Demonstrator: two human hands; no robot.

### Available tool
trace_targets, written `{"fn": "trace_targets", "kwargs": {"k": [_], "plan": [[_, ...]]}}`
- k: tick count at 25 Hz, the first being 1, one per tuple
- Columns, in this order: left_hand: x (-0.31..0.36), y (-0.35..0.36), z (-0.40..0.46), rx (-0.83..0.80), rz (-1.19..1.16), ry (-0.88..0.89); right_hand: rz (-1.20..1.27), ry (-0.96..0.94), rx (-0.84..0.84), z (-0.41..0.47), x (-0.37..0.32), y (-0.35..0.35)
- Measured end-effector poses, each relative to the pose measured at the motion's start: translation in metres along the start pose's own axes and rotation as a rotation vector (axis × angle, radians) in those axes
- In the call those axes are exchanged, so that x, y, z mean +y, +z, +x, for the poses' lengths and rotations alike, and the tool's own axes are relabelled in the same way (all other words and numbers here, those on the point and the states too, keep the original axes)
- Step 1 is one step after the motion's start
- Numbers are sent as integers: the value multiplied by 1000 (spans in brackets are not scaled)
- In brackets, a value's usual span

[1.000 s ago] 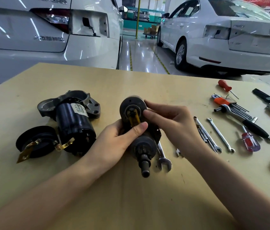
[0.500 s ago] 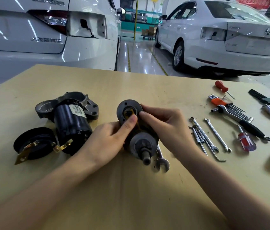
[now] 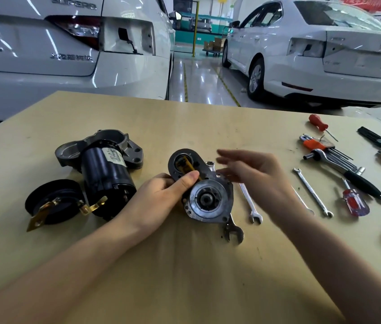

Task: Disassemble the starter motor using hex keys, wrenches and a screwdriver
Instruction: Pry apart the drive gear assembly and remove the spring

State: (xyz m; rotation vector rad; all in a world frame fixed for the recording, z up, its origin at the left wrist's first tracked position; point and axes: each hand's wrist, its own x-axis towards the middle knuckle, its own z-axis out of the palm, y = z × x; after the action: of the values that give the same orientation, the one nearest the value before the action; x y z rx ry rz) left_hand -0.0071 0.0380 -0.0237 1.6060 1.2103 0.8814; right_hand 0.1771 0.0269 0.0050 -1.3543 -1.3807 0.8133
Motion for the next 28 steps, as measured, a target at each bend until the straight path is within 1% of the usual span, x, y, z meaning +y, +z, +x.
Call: {"fn": "trace_targets", "kwargs": {"k": [1,2,4,5,6,8,10,12,13,14,15,16,17,18,19,20,21,22,23,24,26,28], "plan": [[-1,0,1,7,-16,-8,-44,22,58,3,-2,-12],[-2,1,1,18,-29,-8,-197,33,123,7,-1,-27],[-3,2,1,43,-42,3,-793,98,184,17,10,-73],[-3,2,0,50,-51,7,-1050,192,170,21,16,-99],[-3,3,-1,51,-69,8,-1190,322,147,22,21,-121],[-4,4,-1,42,-104,9,-1256,539,80,21,31,-153],[-3,4,-2,52,-109,19,-1219,671,1,19,40,-167],[-3,5,-3,67,-97,46,-1078,740,41,17,48,-170],[-3,5,-3,69,-85,59,-1039,736,76,16,50,-169],[-4,6,-4,71,-69,69,-1041,689,131,17,51,-168],[-5,6,-4,74,-50,74,-1060,594,222,19,51,-168],[-6,7,-4,75,-34,72,-1071,448,343,21,48,-165],[-6,7,-4,72,-21,69,-1009,271,463,20,41,-155],[-5,8,-5,65,-12,65,-848,114,525,18,32,-140],[-5,9,-6,58,-5,60,-582,22,497,15,21,-120],[-3,10,-7,50,-1,55,-300,-25,385,11,11,-95],[-2,11,-7,41,4,50,-104,-39,251,4,2,-71],[-1,12,-8,32,7,43,-50,-54,129,-2,1,-51],[0,12,-9,27,11,37,-108,-81,38,-6,3,-33],[0,13,-10,24,16,36,-191,-112,-19,-8,6,-20],[1,13,-11,14,18,33,-286,-145,-58,-9,13,-7],[1,12,-11,-7,10,22,-238,-140,-87,-9,13,-8]]}}
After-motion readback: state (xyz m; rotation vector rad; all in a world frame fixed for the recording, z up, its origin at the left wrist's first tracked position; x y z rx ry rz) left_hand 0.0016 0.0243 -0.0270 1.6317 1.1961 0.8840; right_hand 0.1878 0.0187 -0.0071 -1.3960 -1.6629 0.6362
